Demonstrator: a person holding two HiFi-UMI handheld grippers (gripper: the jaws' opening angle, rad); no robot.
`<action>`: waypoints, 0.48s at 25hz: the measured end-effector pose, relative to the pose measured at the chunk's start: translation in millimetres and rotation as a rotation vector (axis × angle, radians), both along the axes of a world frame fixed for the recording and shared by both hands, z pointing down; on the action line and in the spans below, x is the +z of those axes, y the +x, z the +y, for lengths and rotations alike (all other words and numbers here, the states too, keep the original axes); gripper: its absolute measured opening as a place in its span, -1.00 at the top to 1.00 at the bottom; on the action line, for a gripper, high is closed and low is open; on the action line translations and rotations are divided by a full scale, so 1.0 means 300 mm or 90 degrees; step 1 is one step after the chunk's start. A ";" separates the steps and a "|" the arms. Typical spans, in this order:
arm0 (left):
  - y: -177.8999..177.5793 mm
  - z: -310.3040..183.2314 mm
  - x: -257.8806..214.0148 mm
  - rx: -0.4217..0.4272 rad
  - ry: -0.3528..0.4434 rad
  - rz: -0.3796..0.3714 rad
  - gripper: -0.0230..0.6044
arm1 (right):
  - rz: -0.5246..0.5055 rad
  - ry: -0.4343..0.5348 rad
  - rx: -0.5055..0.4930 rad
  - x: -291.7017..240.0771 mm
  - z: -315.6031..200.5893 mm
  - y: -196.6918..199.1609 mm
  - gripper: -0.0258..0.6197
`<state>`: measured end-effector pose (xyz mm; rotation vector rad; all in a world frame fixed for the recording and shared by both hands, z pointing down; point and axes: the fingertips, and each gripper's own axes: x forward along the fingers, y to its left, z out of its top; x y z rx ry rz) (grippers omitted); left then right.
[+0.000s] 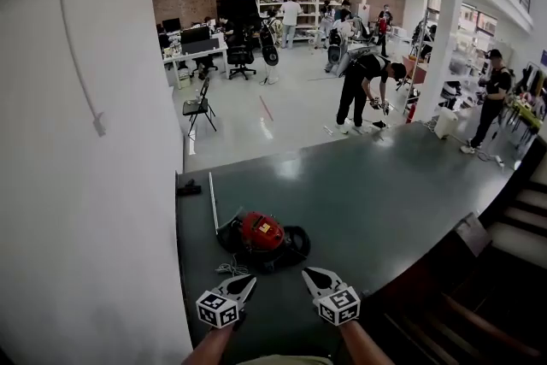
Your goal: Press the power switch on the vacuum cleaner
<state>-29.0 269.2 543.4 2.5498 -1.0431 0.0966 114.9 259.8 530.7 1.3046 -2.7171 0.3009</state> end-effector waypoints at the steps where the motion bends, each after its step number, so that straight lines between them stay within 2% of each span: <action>1: -0.011 -0.016 -0.001 0.002 0.001 0.000 0.91 | -0.003 0.001 0.007 0.002 -0.017 -0.003 0.89; 7: -0.035 -0.125 0.024 0.007 -0.017 0.000 0.91 | -0.018 -0.007 0.030 0.003 -0.127 -0.002 0.89; 12: 0.009 -0.293 0.048 0.001 -0.028 -0.004 0.91 | -0.009 -0.013 0.040 0.004 -0.306 0.075 0.89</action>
